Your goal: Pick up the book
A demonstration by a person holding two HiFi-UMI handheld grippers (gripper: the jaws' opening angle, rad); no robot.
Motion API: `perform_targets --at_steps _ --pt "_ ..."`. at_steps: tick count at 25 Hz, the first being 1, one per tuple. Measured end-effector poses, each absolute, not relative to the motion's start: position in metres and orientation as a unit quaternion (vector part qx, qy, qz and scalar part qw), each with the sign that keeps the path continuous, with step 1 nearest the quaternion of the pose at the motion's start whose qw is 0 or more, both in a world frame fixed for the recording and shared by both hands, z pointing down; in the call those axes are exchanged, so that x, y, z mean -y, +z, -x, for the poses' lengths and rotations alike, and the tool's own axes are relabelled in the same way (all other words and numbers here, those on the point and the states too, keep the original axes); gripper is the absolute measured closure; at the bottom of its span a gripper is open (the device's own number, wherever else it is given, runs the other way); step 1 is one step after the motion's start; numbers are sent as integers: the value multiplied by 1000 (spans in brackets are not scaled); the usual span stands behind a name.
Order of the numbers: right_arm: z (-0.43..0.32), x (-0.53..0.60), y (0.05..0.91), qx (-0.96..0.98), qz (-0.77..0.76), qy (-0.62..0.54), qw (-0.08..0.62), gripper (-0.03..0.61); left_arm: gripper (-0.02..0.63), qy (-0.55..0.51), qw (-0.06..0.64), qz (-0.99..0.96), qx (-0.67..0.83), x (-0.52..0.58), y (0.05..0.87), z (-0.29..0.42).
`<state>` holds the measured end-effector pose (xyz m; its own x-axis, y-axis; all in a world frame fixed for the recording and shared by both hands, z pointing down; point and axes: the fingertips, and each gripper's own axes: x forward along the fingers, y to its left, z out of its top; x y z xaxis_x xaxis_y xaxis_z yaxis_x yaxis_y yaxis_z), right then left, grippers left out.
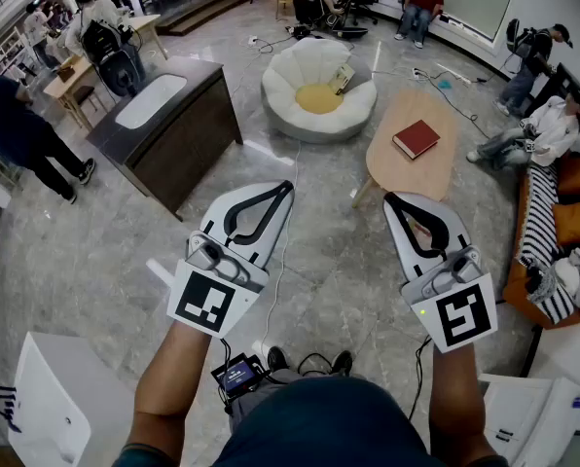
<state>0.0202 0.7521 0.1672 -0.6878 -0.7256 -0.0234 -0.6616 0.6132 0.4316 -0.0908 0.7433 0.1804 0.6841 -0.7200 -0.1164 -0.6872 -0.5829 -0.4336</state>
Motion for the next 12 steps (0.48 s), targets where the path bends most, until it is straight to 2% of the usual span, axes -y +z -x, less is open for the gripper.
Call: perform_targets --at_steps 12 --pt "-13 -746 177 893 -397 -198 79 566 609 -32 216 893 -393 -737 189 98"
